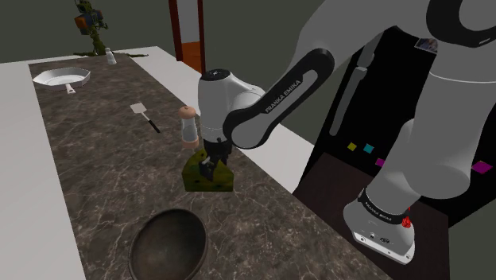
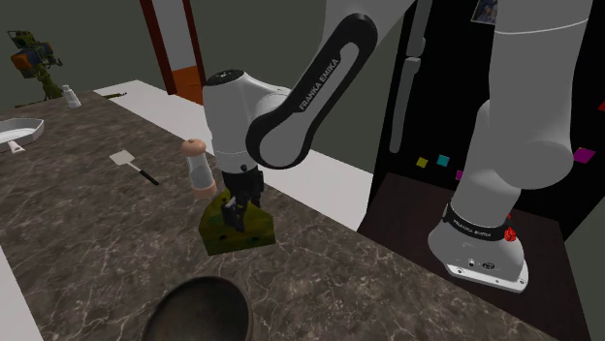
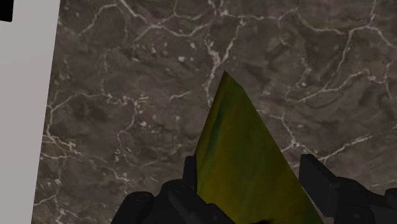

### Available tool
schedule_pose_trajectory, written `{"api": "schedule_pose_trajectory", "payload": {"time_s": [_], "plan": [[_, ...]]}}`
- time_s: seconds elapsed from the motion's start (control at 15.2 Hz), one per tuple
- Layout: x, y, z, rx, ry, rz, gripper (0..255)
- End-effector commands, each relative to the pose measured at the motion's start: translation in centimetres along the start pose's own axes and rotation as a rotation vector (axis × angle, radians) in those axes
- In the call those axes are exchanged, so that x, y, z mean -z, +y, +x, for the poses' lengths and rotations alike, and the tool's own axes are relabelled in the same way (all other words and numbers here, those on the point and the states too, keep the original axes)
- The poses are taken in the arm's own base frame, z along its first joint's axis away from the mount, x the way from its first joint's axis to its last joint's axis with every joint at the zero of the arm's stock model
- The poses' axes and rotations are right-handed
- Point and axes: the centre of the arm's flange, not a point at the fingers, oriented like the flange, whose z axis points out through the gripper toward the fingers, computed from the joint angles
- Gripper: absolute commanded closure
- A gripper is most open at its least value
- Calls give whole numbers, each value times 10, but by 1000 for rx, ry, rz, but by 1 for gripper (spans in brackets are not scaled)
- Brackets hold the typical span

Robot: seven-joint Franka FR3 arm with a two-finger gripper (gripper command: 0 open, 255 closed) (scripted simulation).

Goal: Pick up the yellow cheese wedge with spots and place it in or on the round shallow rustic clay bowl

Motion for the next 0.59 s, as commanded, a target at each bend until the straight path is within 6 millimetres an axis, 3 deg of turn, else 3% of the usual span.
{"api": "schedule_pose_trajectory", "payload": {"time_s": [0.0,0.53], "plan": [[8,0,1,0,1,0,255],[50,1,1,0,1,0,255]]}}
